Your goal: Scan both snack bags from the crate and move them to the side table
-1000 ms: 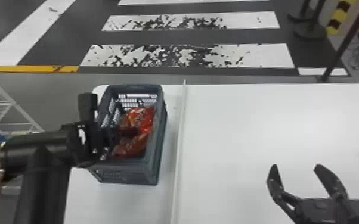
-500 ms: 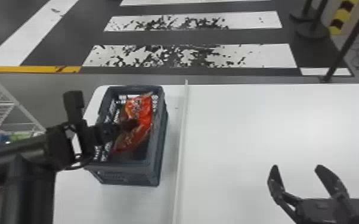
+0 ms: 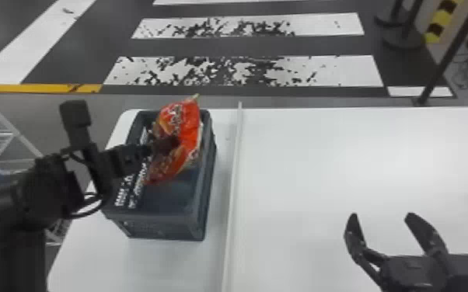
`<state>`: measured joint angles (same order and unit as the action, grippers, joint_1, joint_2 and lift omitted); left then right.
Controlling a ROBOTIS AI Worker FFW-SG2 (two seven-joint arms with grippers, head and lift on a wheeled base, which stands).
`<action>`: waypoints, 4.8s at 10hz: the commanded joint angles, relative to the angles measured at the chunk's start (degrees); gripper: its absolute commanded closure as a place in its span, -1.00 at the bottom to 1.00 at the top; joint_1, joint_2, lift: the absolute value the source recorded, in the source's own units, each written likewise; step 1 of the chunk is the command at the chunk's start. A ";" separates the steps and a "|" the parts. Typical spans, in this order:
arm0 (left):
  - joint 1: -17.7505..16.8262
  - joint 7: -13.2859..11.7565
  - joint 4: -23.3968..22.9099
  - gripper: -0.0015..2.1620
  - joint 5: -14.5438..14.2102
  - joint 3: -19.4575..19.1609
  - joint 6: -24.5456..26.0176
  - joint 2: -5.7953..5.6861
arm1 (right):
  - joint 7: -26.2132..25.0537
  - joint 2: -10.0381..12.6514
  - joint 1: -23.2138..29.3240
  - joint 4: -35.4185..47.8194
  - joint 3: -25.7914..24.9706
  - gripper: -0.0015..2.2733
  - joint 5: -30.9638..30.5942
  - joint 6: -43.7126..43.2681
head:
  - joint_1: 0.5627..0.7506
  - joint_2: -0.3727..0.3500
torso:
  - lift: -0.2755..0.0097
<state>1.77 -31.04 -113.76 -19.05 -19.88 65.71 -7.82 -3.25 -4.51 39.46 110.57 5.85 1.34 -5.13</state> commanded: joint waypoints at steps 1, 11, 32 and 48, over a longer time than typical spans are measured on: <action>1.04 0.71 -4.98 0.98 -1.26 -0.77 1.40 0.61 | 0.00 0.11 0.09 0.00 -0.05 -0.96 -0.02 0.00 | 0.41 0.30 | 0.40; 2.71 7.92 -16.05 0.98 -3.19 18.74 2.63 7.97 | -0.53 0.90 0.44 1.31 -4.01 -0.96 0.50 0.00 | 0.41 -0.40 | 0.40; 4.91 28.49 2.40 -0.93 4.81 45.63 -23.21 7.97 | -8.70 0.02 1.06 1.93 -7.44 -0.96 8.15 -7.38 | 0.41 -0.94 | 0.40; 31.19 10.29 -13.06 -0.92 9.82 13.38 -50.28 3.16 | 13.01 2.57 -6.33 7.12 -21.85 -0.93 38.56 50.97 | 0.41 -0.08 | 0.40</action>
<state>32.93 -20.73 -126.90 -9.18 -6.38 15.42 -4.70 9.78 -1.95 33.66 118.11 -15.87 39.93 45.13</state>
